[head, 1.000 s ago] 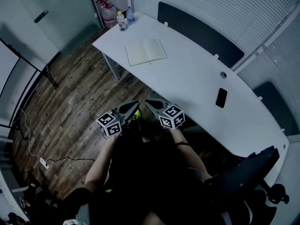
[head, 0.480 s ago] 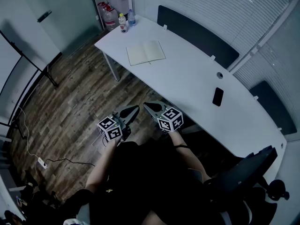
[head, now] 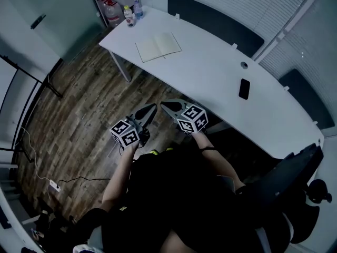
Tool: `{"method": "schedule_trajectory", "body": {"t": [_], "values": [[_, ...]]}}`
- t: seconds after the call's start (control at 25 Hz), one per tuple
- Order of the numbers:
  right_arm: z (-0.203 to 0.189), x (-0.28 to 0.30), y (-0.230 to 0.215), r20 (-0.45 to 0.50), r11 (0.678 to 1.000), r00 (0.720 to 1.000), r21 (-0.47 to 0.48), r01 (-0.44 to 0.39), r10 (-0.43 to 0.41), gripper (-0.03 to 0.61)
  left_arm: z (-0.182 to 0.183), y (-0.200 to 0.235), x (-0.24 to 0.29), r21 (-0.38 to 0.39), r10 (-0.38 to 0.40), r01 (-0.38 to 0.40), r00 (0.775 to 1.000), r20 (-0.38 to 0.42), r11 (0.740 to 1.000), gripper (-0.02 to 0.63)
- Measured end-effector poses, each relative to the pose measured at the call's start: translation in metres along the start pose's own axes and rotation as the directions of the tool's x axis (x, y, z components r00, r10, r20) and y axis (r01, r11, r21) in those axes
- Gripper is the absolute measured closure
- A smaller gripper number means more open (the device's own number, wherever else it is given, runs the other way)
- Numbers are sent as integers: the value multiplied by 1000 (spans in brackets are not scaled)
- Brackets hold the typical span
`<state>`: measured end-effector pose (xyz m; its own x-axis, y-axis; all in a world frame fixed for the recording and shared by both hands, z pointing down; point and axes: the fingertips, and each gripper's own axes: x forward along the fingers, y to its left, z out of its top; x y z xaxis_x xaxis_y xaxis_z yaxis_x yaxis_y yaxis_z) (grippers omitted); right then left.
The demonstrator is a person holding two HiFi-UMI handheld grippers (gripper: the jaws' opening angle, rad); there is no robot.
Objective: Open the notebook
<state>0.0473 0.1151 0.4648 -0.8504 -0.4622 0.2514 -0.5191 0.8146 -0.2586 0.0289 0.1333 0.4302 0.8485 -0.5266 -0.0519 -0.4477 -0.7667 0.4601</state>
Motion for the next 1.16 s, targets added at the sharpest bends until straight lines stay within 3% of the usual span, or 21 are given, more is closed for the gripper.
{"method": "schedule_trajectory", "body": {"t": [1.16], "values": [[1, -2, 1, 9, 999, 999, -8, 35, -35, 588, 0, -3, -13, -15, -4, 4, 1000, 21, 1000, 603]]}}
